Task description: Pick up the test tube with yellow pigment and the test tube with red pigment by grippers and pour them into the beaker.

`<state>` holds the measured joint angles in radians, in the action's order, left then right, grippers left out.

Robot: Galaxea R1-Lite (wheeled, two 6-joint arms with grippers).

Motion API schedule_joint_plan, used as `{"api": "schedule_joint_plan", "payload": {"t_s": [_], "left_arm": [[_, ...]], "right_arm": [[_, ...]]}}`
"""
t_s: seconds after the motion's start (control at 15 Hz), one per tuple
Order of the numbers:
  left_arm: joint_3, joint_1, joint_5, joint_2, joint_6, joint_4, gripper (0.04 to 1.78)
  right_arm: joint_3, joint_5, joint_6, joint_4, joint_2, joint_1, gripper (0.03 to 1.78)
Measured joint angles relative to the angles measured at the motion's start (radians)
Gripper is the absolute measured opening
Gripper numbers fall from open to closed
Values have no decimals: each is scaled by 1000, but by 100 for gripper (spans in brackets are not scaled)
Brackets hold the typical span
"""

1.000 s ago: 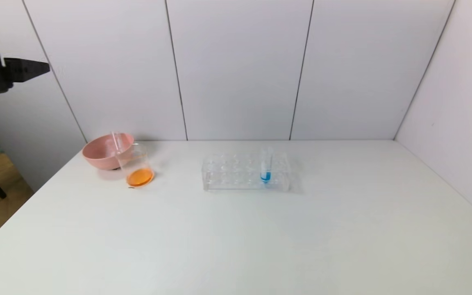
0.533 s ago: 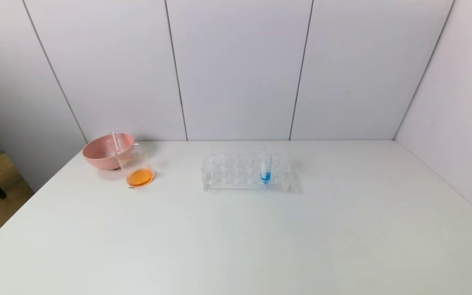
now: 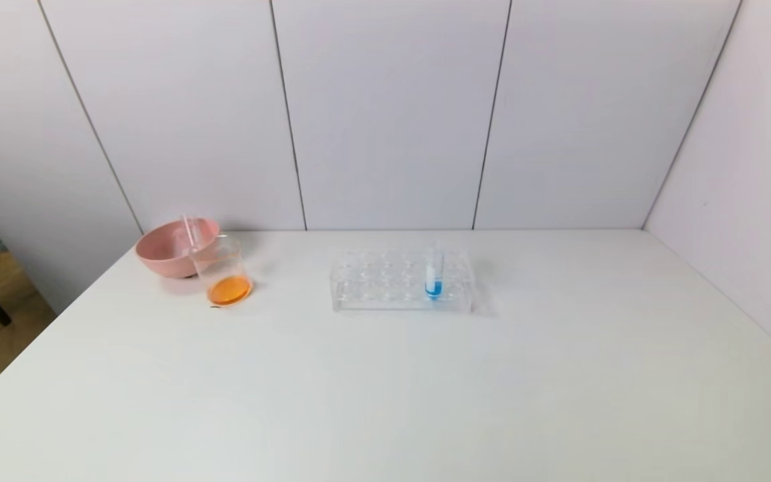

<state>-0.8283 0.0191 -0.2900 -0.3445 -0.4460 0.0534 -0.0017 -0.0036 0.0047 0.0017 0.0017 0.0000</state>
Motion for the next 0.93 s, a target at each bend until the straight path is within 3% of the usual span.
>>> {"api": "schedule_joint_plan", "payload": {"t_s": [0.2,0.53,0.73,0.93], "left_arm": [[175,0,0,114,-27,-97,176],[566,-6,10,210,93,-409,176],[743,-7,79,238,176,-521,176],[817,-9,198,267,276,-482,176]], "right_arm": [[0,0,0,0,0,0,170],[0,0,0,0,0,0,170],[0,0,0,0,0,0,170],[0,-1,0,0,0,0,170]]}}
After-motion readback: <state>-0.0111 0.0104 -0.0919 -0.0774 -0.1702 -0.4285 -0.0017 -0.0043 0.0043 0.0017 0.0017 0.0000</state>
